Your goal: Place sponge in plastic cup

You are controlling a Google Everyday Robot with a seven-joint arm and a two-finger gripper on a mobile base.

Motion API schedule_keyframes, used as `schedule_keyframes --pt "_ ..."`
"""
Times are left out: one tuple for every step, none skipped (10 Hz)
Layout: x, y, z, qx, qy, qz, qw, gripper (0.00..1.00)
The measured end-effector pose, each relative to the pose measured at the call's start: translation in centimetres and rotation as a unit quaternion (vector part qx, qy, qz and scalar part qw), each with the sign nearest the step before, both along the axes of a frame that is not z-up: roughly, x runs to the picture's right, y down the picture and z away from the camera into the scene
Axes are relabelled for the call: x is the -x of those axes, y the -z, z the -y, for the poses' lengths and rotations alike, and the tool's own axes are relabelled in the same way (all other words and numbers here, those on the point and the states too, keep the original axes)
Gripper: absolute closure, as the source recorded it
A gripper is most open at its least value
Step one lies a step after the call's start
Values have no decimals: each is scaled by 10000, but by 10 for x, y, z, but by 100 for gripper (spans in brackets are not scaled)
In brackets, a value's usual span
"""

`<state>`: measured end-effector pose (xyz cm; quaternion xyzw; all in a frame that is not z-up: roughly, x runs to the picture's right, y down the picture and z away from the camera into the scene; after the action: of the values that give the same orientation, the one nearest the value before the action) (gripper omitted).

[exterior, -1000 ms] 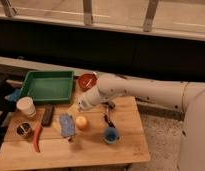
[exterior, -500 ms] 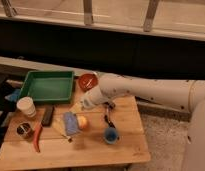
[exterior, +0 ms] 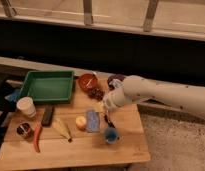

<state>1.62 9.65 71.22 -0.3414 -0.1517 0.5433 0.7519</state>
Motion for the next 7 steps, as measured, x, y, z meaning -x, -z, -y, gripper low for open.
schedule_keyframes --pt "-18 -1 -3 81 -118 -173 9997 100" --pt "-37 -3 -7 193 -252 -371 9988 100" --pt "-48 -5 -11 271 -315 -476 9980 100" --pt "-59 -8 -17 391 -394 -591 9967 100" --pt "-64 -12 -24 507 -441 -681 9954 100" --pt "-70 -18 -33 648 -498 -776 9936 100" --pt "-75 -21 -38 724 -547 -838 9923 100"
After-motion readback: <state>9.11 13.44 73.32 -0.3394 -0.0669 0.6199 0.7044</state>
